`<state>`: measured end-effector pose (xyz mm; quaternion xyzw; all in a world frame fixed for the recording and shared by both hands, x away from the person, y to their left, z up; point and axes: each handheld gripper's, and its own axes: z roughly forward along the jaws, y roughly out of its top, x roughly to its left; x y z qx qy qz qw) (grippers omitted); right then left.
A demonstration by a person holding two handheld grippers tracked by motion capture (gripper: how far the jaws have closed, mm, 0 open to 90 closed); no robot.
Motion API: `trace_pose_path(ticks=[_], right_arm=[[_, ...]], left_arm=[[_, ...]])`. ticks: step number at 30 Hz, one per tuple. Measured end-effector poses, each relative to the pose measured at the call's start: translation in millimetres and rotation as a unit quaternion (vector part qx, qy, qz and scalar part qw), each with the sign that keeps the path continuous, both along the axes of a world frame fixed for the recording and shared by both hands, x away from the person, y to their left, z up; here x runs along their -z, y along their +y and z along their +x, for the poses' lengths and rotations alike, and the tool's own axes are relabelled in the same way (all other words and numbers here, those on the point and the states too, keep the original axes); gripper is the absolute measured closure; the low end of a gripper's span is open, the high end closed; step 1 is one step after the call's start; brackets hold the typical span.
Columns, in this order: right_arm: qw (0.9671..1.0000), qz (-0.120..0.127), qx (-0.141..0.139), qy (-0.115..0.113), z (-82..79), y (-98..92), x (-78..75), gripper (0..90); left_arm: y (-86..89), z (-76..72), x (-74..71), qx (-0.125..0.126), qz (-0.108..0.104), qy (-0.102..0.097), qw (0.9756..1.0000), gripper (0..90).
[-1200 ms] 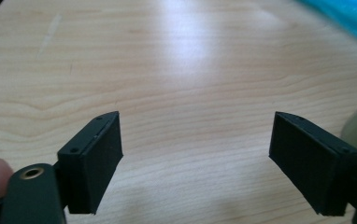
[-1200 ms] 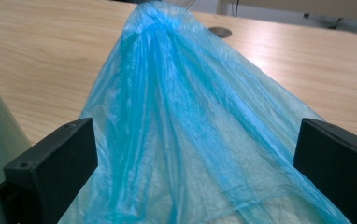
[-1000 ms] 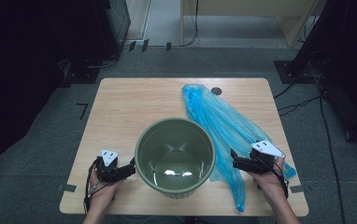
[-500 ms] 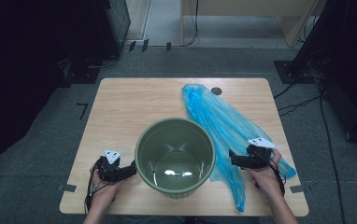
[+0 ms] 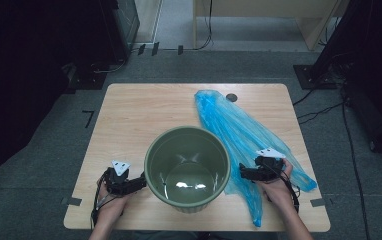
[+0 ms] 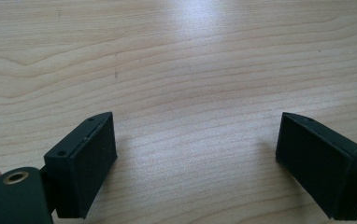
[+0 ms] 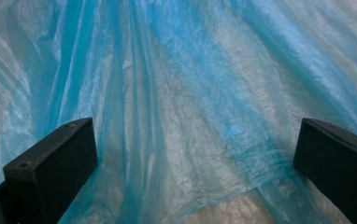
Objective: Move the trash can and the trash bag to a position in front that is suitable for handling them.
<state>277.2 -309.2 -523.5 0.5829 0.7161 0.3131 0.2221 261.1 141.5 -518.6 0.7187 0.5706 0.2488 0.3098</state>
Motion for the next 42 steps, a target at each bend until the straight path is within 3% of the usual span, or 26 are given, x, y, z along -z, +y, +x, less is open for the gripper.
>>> trace_pose_path(ticks=[2, 10, 14, 18, 22, 28, 32, 36, 42], right_arm=[[0.9999, -0.013, 0.001, 0.001, 0.0, 3.0, 0.6, 0.0], [0.9999, -0.013, 0.007, 0.0, -2.3, 4.4, 1.0, 0.0], [0.9999, -0.01, -0.005, -0.012, -6.6, 4.9, 0.7, 7.8], [0.9996, -0.006, -0.002, -0.026, -11.6, 4.3, -1.7, 31.3], [0.9993, -0.005, -0.003, -0.037, -14.7, 1.7, -3.1, 63.6], [0.9986, -0.016, -0.009, -0.05, -16.2, 4.9, -1.7, 89.1], [0.9989, 0.003, -0.006, -0.046, -15.0, 2.4, -1.7, 90.0], [0.9986, 0.006, 0.0, -0.052, -16.2, 1.5, -2.8, 90.0], [0.9931, 0.028, 0.016, -0.112, -23.6, 0.1, -18.4, 90.0]], left_arm=[[0.0, 0.0, 0.0, 0.0, 0.0, 0.0, 1.0, 11.6], [0.2, -0.1, -0.1, 0.001, 0.001, 0.0, 1.0, 11.8], [0.3, -0.2, -0.1, 0.0, 0.0, 0.0, 1.0, 12.0], [1.0, -0.4, -0.2, -0.001, -0.004, -0.001, 1.0, 12.6], [0.9, -0.4, -0.2, -0.001, -0.004, -0.001, 1.0, 12.7], [0.9, -0.3, -0.1, -0.001, -0.005, -0.001, 1.0, 12.8], [2.1, -0.3, -0.3, 0.001, -0.01, -0.002, 0.9999, 12.8], [2.8, 0.1, -0.4, 0.002, -0.011, -0.001, 0.9999, 13.0], [0.9, 0.5, -0.1, 0.002, -0.002, -0.002, 1.0, 13.0]])
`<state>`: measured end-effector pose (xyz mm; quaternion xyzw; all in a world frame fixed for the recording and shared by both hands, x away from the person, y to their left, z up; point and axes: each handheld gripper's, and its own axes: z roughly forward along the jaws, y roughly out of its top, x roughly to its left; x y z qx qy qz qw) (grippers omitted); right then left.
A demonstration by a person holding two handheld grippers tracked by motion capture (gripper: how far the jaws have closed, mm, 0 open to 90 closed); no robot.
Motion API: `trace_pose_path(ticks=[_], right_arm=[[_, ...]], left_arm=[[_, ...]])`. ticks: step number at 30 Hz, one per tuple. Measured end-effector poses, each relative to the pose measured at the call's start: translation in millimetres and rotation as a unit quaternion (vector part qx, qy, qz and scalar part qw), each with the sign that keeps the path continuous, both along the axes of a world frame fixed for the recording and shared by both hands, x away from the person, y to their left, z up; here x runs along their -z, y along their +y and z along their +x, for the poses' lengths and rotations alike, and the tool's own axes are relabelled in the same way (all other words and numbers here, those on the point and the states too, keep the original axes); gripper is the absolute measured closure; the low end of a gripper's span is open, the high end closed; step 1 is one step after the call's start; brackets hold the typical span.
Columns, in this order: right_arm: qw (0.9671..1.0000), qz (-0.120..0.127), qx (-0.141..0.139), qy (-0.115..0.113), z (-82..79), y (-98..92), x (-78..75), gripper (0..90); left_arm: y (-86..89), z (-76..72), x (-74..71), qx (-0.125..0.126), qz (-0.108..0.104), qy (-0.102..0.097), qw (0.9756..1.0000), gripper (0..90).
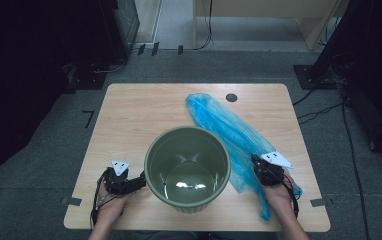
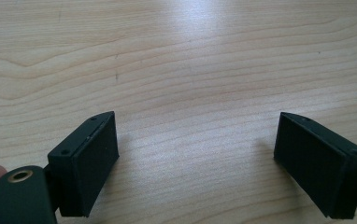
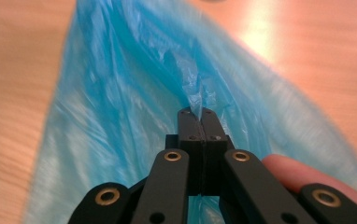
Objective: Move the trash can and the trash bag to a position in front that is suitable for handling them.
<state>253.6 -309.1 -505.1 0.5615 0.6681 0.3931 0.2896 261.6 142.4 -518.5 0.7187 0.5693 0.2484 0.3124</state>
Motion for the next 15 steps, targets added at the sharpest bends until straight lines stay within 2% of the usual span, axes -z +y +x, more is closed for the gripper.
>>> trace_pose_path(ticks=[6, 12, 15], right_arm=[[0.9977, -0.001, 0.018, -0.065, -12.3, -0.7, -23.9, 90.0], [0.9909, -0.018, 0.029, -0.131, -22.8, -4.7, -46.6, 90.0], [0.9878, -0.015, 0.032, -0.152, -26.8, -6.8, -56.7, 90.0]], left_arm=[[0.0, 0.0, 0.0, 0.0, 0.0, 0.0, 1.0, 13.0], [-0.1, 0.4, 0.0, 0.0, 0.001, 0.0, 1.0, 13.0], [-0.1, 0.4, 0.0, 0.0, 0.0, 0.0, 1.0, 13.0]])
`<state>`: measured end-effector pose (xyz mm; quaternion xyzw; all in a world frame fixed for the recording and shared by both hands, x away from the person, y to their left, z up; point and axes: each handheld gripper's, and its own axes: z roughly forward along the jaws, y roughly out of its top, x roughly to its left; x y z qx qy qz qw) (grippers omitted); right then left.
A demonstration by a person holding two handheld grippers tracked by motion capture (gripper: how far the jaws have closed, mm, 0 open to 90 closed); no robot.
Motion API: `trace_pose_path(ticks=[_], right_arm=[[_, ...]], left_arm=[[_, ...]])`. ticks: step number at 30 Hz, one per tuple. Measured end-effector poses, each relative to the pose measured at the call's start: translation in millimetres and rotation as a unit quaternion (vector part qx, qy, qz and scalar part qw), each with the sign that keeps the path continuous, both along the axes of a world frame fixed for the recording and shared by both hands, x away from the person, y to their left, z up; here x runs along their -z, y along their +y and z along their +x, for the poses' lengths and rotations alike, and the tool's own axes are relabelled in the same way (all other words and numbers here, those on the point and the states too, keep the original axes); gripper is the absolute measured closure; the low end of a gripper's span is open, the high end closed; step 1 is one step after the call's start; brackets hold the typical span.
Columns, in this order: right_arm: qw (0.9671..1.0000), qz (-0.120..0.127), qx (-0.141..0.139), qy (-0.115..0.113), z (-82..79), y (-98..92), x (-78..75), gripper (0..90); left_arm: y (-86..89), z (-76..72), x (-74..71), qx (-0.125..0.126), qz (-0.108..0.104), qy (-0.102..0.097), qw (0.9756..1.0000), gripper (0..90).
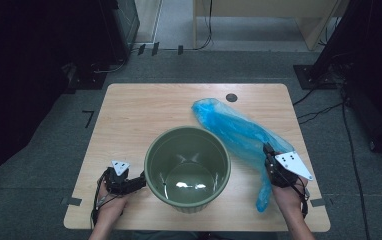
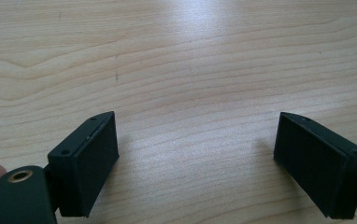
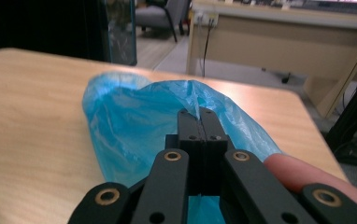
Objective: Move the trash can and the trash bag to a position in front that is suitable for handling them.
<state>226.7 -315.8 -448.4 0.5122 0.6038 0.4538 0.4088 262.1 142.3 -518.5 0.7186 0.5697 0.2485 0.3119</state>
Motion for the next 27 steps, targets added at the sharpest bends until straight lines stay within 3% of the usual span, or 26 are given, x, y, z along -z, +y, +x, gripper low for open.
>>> trace_pose_path(ticks=[8, 14, 27], right_arm=[[0.9984, 0.004, -0.001, -0.057, -11.5, 1.1, -28.9, 90.0], [0.9946, 0.013, 0.005, -0.103, -21.6, 4.2, -51.4, 90.0], [0.9777, 0.046, 0.005, -0.205, -47.2, 11.4, -109.6, 90.0]], left_arm=[[-0.1, 0.0, 0.0, 0.0, 0.0, 0.0, 1.0, 13.0], [-0.2, 0.0, 0.0, -0.001, 0.0, 0.0, 1.0, 13.0], [-0.6, 0.1, 0.0, -0.003, 0.001, 0.0, 1.0, 13.0]])
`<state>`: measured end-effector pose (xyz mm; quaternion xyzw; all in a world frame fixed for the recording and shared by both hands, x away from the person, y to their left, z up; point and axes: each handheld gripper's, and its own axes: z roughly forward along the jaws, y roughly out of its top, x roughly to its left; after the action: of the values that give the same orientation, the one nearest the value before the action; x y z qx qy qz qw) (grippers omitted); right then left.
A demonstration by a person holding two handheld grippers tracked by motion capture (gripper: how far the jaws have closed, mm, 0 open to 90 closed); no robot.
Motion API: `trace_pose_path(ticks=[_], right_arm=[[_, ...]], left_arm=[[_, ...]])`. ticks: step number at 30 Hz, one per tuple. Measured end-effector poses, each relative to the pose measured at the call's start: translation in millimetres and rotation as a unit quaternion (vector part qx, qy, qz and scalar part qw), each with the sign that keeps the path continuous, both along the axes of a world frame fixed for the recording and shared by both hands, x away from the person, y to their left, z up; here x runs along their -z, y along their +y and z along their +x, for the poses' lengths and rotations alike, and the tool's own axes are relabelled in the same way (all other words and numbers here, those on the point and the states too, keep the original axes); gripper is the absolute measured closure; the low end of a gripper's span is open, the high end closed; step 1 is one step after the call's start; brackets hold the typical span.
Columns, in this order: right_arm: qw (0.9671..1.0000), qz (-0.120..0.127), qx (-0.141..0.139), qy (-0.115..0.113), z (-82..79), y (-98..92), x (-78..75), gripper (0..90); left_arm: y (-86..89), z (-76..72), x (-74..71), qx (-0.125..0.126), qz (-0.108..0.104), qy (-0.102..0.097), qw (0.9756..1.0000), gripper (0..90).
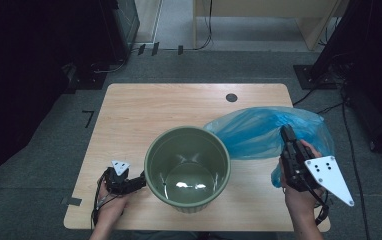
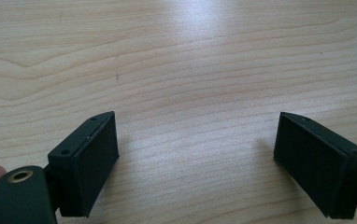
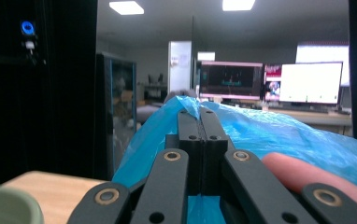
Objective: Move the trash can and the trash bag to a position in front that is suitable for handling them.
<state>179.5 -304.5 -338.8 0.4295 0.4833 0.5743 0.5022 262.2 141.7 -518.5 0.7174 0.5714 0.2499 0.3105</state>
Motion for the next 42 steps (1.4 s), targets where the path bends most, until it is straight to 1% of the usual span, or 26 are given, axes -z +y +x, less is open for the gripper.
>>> trace_pose_path(ticks=[4, 9, 15, 22, 28, 31, 35, 42], right_arm=[[0.9996, 0.003, 0.004, -0.026, -4.9, 4.0, -10.9, 90.0], [0.9982, 0.007, 0.015, -0.057, -10.5, 11.6, -22.7, 90.0], [0.9967, 0.013, 0.013, -0.079, -13.9, 14.6, -36.6, 90.0], [0.9947, 0.012, 0.012, -0.101, -16.9, 11.0, -57.6, 90.0], [0.9915, 0.016, 0.004, -0.129, -25.4, 5.0, -83.0, 90.0], [0.9889, 0.015, 0.002, -0.148, -33.2, 2.4, -97.3, 90.0], [0.9861, 0.018, -0.006, -0.165, -41.9, 0.2, -112.9, 90.0], [0.9833, 0.03, -0.023, -0.178, -50.0, -4.1, -129.9, 90.0]], left_arm=[[-0.1, 0.0, 0.0, 0.0, 0.0, 0.0, 1.0, 13.0], [-0.4, 0.1, 0.0, -0.002, -0.001, 0.0, 1.0, 13.0], [-0.6, 0.2, 0.1, -0.002, -0.001, 0.0, 1.0, 12.9], [-0.8, 0.4, 0.1, -0.003, -0.001, 0.0, 1.0, 12.7], [-0.8, 0.4, 0.1, -0.003, -0.001, 0.0, 1.0, 12.7], [-0.8, 0.5, 0.1, -0.003, -0.001, 0.0, 1.0, 12.7], [-0.8, 0.5, 0.1, -0.003, -0.001, 0.0, 1.0, 12.7], [-0.8, 0.5, 0.1, -0.003, -0.001, 0.0, 1.0, 12.7]])
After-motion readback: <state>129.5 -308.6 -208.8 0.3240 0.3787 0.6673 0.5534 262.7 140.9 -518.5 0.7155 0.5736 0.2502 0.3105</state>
